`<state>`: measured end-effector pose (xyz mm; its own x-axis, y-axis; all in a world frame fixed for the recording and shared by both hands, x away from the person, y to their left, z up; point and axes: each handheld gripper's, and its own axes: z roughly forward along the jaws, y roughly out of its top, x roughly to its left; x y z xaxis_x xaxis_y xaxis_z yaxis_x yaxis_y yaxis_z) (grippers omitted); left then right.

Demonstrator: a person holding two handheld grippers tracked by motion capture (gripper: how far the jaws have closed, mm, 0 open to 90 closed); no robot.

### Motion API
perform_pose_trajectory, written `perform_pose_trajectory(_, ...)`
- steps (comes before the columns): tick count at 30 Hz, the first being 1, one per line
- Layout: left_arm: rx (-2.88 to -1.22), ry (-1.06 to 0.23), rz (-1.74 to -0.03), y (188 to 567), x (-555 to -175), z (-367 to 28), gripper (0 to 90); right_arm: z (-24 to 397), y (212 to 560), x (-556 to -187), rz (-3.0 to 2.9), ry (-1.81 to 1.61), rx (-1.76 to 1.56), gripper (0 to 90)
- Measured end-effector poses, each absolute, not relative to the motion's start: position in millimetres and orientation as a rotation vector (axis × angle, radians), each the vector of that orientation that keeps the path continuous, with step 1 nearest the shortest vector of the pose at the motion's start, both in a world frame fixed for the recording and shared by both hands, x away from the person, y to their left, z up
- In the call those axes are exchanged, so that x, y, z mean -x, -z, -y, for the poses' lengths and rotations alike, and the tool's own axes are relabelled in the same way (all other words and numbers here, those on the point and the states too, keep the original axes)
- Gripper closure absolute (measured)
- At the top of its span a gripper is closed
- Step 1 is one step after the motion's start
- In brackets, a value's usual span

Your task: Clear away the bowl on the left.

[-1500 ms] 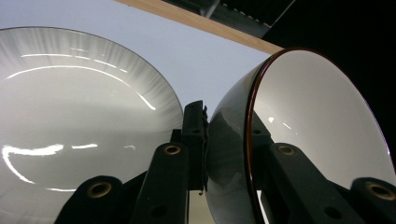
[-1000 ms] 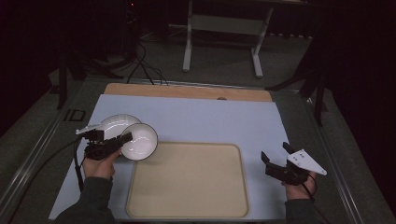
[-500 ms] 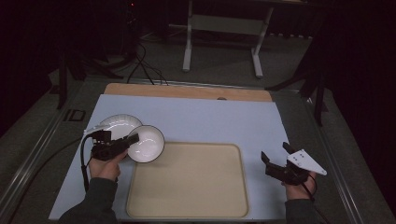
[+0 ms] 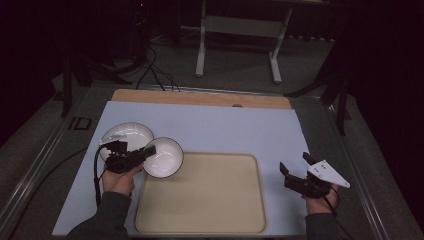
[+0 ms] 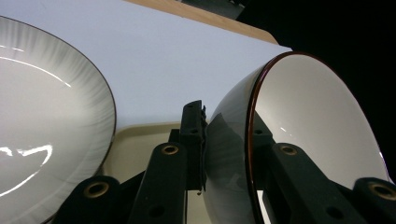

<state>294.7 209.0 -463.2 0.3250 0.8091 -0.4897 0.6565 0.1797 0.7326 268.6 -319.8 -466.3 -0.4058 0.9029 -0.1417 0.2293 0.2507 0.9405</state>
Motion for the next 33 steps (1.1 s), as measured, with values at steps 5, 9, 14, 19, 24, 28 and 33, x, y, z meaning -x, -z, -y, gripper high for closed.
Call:
perform_pose_trajectory(5, -1.551, -0.171, -1.38, 464, -295, -204, 76.2, 320, 466, -269, -1.802, -1.182, -1.036, 13.2)
perform_pose_trajectory(9, -1.568, -0.165, -1.372, 466, -295, -199, 76.2, 320, 466, -269, -1.802, -1.182, -1.038, 13.2)
perform_pose_trajectory(14, -1.596, -0.158, -1.361, 468, -295, -192, 76.2, 319, 466, -269, -1.802, -1.18, -1.037, 13.2)
perform_pose_trajectory(19, -1.618, -0.143, -1.351, 470, -295, -184, 76.1, 319, 466, -269, -1.802, -1.18, -1.037, 13.2)
perform_pose_trajectory(24, -1.642, -0.132, -1.343, 473, -295, -176, 76.1, 319, 466, -268, -1.802, -1.18, -1.037, 13.2)
perform_pose_trajectory(28, -1.653, -0.121, -1.339, 474, -294, -170, 76.2, 319, 466, -269, -1.803, -1.179, -1.038, 13.2)
perform_pose_trajectory(33, -1.674, -0.112, -1.327, 476, -294, -163, 76.1, 319, 466, -269, -1.803, -1.179, -1.036, 13.2)
